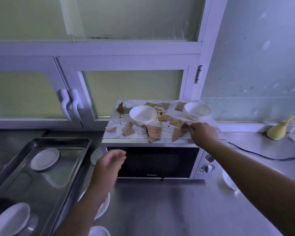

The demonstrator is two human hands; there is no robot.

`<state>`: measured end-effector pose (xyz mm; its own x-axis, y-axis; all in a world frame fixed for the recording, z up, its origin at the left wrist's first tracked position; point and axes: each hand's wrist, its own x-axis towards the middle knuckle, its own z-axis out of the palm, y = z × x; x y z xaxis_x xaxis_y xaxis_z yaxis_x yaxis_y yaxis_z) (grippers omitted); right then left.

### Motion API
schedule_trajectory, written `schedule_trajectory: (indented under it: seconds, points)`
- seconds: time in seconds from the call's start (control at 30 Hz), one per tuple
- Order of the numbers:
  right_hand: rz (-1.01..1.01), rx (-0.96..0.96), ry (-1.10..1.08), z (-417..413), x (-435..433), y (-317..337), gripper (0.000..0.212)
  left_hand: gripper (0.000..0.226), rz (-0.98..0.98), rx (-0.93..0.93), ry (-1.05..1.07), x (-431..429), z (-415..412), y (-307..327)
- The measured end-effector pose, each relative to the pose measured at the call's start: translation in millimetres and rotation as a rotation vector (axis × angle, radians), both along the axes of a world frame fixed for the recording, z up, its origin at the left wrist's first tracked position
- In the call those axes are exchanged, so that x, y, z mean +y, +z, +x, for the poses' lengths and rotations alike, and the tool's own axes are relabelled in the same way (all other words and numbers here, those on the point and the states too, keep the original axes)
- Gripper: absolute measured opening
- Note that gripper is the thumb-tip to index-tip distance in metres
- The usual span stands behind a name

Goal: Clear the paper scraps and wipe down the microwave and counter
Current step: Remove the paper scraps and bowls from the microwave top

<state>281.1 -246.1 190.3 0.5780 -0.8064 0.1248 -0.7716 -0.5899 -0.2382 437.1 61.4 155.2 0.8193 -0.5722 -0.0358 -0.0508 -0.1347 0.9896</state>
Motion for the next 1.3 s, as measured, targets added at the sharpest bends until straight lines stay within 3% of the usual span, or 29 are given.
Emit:
schedule_trajectory:
  seconds: [0.13,0.27,0.4,0.53,0.63,0.73,0.77,0.87,1.0,1.17,1.3]
  points:
    - [-0.045,-0.209,0.023,-7.6,0.4,-11.2,0.025,0.026,0.085,-0.256,0.098,-23.0,30.9,21.1]
    - [0.001,-0.33,0.172,4.3,2.7,-21.3,0.024,0.034,0.318,-0.444,0.14,-53.0,73.9,35.8]
    - [0.106,-0.183,0.328,9.8,7.3,-28.1,0.067,0.045,0.454,-0.389,0.105,-70.0,94.1,38.7]
    - [0.078,-0.086,0.371,13.5,13.3,-31.4,0.085,0.043,0.504,-0.327,0.032,-83.8,91.2,35.7]
    - [0.042,0.033,0.401,14.3,22.2,-33.6,0.089,0.034,0.494,-0.426,-0.041,-95.2,78.7,31.3]
    - [-0.037,0.101,0.412,16.6,31.6,-35.9,0.073,0.028,0.532,-0.595,-0.127,-101.5,68.6,22.5]
    - [-0.075,0.086,0.418,16.9,34.4,-37.3,0.066,0.036,0.563,-0.65,-0.164,-102.7,66.6,19.4]
    - [-0.135,-0.084,0.441,13.3,43.2,-41.8,0.049,0.062,0.602,-0.764,-0.181,-101.5,62.4,10.8]
    - [-0.277,-0.307,0.473,7.1,49.7,-46.9,0.027,0.068,0.564,-0.829,-0.218,-92.6,56.3,1.4]
    - [-0.33,-0.362,0.499,2.5,51.9,-42.3,0.013,0.041,0.438,-0.956,-0.195,-79.7,44.1,-0.7]
    - [-0.178,-0.389,0.389,3.4,50.0,-33.8,0.017,0.018,0.382,-1.006,-0.19,-74.2,37.3,3.3]
